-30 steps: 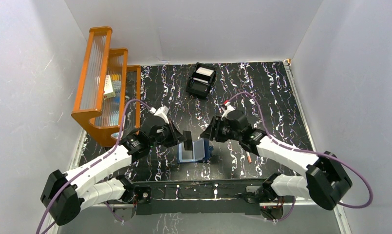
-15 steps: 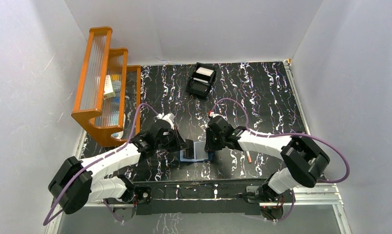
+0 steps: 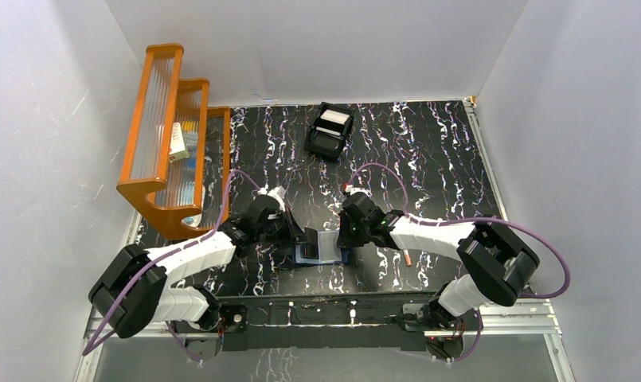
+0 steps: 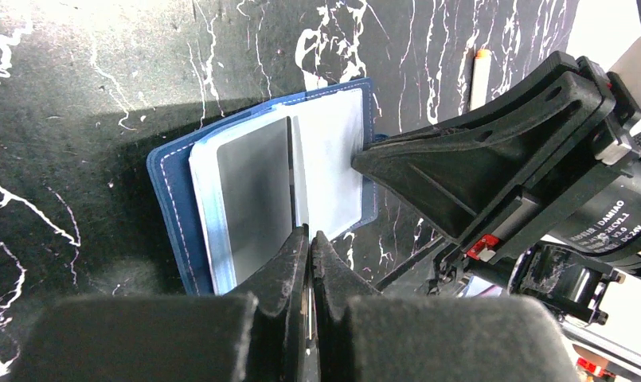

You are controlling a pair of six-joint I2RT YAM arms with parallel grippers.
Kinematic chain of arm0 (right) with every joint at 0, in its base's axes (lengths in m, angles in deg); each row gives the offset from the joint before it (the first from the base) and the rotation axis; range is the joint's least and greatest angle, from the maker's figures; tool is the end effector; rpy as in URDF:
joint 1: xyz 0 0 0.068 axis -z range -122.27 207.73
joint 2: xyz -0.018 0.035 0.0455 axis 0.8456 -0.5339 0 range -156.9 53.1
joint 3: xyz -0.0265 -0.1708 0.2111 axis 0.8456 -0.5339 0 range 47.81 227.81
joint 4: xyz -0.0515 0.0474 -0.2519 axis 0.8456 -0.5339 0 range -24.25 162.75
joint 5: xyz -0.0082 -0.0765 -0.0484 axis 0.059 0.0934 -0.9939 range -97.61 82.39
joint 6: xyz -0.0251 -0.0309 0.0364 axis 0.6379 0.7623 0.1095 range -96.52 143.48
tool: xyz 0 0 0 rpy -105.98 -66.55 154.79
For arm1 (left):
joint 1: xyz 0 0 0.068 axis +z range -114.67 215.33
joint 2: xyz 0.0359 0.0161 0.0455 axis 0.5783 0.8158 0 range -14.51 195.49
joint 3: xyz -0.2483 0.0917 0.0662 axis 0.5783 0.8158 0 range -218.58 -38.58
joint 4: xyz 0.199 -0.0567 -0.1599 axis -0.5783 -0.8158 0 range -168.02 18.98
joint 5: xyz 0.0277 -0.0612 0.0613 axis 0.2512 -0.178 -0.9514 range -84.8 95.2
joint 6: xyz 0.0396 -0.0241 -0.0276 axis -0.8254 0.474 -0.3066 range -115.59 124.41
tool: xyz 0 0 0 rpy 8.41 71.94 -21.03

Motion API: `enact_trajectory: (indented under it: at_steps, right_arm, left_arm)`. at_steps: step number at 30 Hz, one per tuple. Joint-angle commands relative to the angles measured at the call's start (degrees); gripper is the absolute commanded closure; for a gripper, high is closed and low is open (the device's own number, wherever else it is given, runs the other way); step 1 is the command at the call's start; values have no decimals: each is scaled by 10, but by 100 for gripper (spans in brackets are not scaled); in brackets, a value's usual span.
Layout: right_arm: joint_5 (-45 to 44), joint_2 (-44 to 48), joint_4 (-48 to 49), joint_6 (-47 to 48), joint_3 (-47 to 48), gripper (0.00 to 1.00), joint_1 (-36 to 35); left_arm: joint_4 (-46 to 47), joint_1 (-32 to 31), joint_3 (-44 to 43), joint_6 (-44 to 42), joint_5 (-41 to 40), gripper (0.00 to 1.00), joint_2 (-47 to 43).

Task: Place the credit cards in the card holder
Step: Insert the credit card into the card holder.

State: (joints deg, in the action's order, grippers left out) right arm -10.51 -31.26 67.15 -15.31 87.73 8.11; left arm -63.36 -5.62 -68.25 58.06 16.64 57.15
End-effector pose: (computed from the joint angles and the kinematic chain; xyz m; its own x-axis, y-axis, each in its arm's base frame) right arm 0.1835 0.2131 0.1636 -0.8505 -0.0343 -0.5249 -0.2656 0.8893 0.3722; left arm 0.1836 -0.1686 0.1833 -0.8694 -0.2907 -0.3994 0.1110 0.6728 -0.7314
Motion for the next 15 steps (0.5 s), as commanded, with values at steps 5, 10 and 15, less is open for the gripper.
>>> enact_trajectory:
  at_steps: [5,10,15]
  right_arm:
    - [-2,22,40,-17,-34,86,-3]
    - [-1,17,45,-20,-37,86,-3]
    - [2,17,47,-21,-40,86,-3]
  left_arm:
    - [60,14,21,42,35,100,31]
    - [59,14,21,43,23,100,32]
    - [84,14,34,54,31,100,42]
